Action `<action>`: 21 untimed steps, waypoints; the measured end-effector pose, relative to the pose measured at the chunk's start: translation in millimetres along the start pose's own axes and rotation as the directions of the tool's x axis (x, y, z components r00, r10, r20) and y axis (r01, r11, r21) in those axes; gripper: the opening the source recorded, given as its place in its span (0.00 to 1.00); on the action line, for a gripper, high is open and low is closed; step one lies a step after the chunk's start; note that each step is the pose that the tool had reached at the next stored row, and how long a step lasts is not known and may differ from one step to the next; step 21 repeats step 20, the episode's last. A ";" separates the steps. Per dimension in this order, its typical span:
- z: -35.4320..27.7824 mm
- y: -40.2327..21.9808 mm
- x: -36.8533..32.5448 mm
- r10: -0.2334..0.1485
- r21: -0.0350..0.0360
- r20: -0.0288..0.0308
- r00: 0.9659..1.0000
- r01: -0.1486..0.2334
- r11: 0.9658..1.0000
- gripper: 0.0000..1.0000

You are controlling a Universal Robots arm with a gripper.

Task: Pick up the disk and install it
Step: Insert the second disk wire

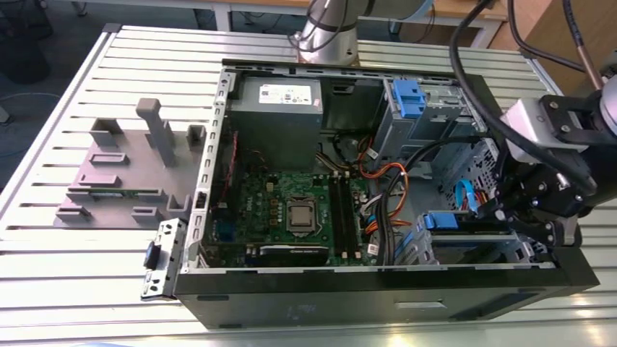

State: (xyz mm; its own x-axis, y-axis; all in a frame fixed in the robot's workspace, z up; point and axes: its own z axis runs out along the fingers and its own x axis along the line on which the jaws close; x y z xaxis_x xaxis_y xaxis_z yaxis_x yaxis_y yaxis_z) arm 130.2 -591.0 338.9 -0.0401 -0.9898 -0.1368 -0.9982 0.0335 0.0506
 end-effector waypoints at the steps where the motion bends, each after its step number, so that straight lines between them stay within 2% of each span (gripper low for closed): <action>1: -2.3 -0.6 -0.3 0.000 0.000 0.000 1.000 0.000 1.000 0.11; 7: -12.2 -6.6 -1.9 0.000 -0.003 -0.001 1.000 0.000 1.000 0.11; 13: -29.5 -6.9 -4.3 0.000 -0.003 -0.001 1.000 0.000 1.000 0.11; 21: -30.4 -6.8 -4.5 0.000 -0.003 0.000 1.000 0.000 1.000 0.11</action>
